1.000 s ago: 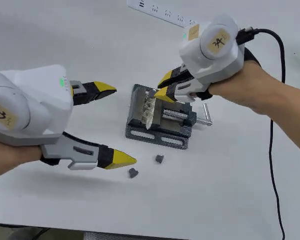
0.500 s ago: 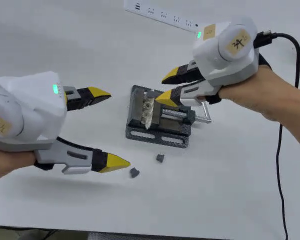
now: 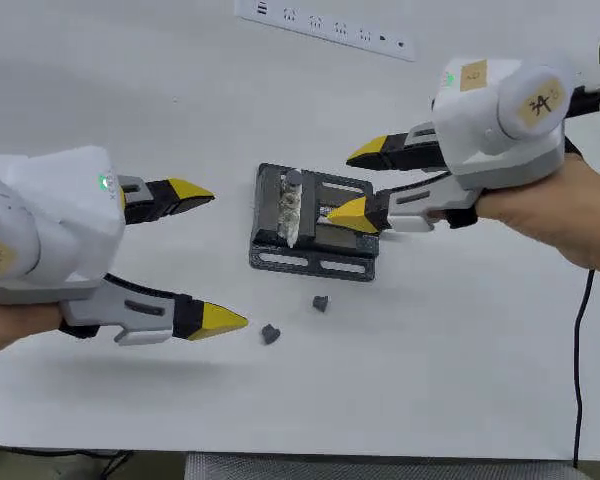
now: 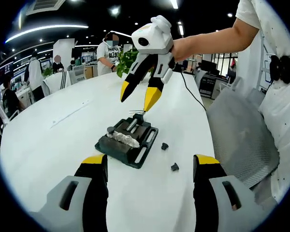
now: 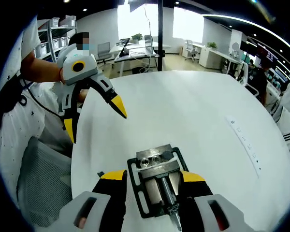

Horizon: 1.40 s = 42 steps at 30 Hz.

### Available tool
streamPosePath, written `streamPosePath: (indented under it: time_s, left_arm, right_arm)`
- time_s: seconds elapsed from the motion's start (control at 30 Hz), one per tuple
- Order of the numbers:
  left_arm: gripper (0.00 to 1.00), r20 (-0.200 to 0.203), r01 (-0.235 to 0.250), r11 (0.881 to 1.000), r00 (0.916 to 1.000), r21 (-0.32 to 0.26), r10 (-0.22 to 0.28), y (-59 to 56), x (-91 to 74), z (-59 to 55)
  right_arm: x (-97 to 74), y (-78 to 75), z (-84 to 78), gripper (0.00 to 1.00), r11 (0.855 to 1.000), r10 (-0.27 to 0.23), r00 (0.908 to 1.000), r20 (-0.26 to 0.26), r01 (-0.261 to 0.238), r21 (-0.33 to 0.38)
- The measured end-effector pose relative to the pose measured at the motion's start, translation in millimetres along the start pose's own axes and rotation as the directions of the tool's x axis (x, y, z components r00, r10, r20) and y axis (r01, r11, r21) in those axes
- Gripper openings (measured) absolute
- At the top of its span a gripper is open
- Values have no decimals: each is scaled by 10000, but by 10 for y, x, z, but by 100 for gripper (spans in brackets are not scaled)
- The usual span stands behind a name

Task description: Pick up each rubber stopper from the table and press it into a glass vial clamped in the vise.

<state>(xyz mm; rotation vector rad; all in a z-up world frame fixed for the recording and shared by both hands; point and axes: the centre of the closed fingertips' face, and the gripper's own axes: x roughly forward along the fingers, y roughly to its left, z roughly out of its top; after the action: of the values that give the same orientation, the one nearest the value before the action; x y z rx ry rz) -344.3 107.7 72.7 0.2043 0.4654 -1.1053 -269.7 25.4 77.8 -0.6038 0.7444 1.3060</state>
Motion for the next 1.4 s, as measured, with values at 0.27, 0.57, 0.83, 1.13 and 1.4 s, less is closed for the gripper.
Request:
streamPosePath:
  time_s: [0.27, 0.57, 0.83, 1.13, 1.4]
  left_arm:
    - [63, -667, 483, 9958, 9968, 784, -431, -107, 41, -26]
    - [56, -1586, 1213, 9749, 9831, 1869, -919, -189, 90, -111]
    - [48, -2603, 2168, 9289, 9555, 3003, -1388, -281, 153, -212]
    - [36, -3642, 3409, 8333, 9131, 4352, -1834, -353, 291, -320]
    - [18, -4690, 4840, 6958, 8514, 5306, -2346, -473, 460, -464]
  right_arm:
    - [-168, 131, -173, 48, 9991, -159, 9984, 548, 136, 412]
    - [-287, 294, -307, 57, 9986, -258, 9920, 1239, 197, 498]
    - [-389, 432, -470, 65, 9975, -306, 9839, 1760, 189, 682]
    - [-468, 517, -653, 72, 9958, -530, 9766, 2082, 362, 837]
    - [-522, 536, -775, 71, 9908, -834, 9703, 2270, 564, 1226]
